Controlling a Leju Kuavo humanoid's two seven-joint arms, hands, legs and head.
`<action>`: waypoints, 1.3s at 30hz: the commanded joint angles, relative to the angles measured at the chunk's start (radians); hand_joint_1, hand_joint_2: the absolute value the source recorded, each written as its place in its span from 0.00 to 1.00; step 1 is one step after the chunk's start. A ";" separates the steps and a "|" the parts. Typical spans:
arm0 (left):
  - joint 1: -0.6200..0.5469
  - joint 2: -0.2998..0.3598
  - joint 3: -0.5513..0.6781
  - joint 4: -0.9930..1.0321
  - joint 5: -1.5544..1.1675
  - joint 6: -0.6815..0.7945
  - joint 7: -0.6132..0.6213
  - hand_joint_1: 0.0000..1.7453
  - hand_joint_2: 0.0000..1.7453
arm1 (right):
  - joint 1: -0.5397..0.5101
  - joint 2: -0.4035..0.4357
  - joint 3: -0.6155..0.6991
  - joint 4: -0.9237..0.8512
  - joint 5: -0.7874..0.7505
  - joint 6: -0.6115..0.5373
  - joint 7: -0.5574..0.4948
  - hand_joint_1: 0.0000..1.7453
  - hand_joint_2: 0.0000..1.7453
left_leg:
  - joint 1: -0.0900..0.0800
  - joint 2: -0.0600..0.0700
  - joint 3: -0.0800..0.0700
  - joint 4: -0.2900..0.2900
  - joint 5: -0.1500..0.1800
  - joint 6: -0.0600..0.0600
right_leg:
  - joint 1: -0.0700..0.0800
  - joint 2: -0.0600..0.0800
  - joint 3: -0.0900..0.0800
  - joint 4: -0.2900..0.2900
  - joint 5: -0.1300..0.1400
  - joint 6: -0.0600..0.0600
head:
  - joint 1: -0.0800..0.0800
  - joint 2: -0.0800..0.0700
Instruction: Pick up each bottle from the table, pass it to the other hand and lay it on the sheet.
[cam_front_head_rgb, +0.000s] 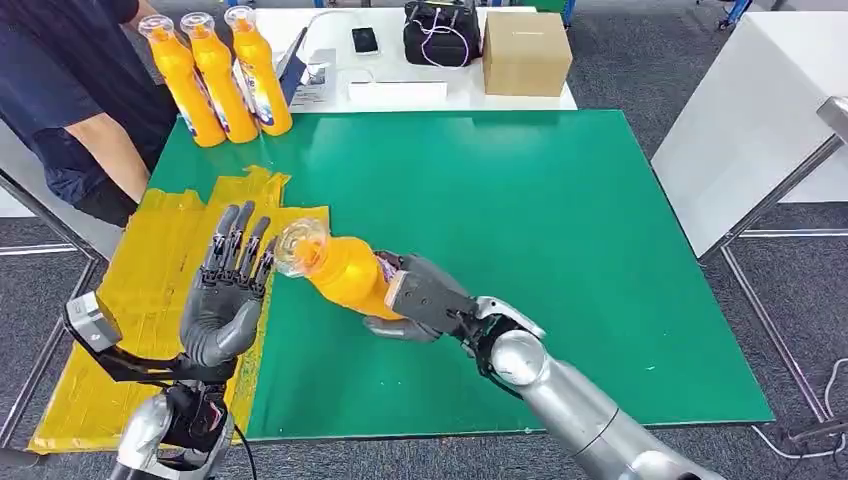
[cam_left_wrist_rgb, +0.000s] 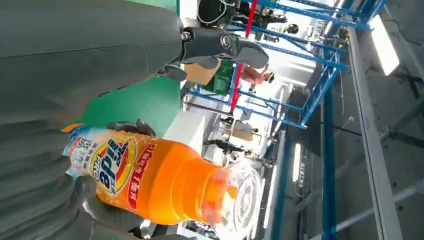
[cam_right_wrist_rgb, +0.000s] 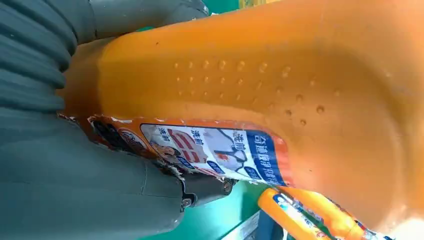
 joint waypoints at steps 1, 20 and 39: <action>-0.027 0.043 -0.058 0.057 0.026 -0.039 0.028 0.00 1.00 | -0.073 -0.019 0.055 0.089 0.014 0.013 -0.002 1.00 1.00 | 0.000 0.001 0.002 -0.001 0.000 0.000 | 0.000 0.001 0.002 0.000 0.000 0.000 | 0.000 0.000; -0.019 0.031 -0.093 0.036 -0.113 0.025 0.021 0.00 1.00 | -0.094 0.017 0.094 0.124 0.147 -0.052 0.027 1.00 1.00 | 0.000 0.002 0.005 0.000 -0.002 -0.001 | 0.000 0.001 0.004 0.000 -0.002 0.000 | 0.000 0.000; -0.033 0.012 -0.115 0.026 -0.109 0.045 0.034 0.00 1.00 | -0.095 0.094 0.064 0.212 0.228 -0.107 0.013 1.00 1.00 | 0.000 0.001 0.002 0.000 -0.001 -0.001 | 0.000 0.000 0.002 0.000 -0.001 0.000 | 0.000 0.000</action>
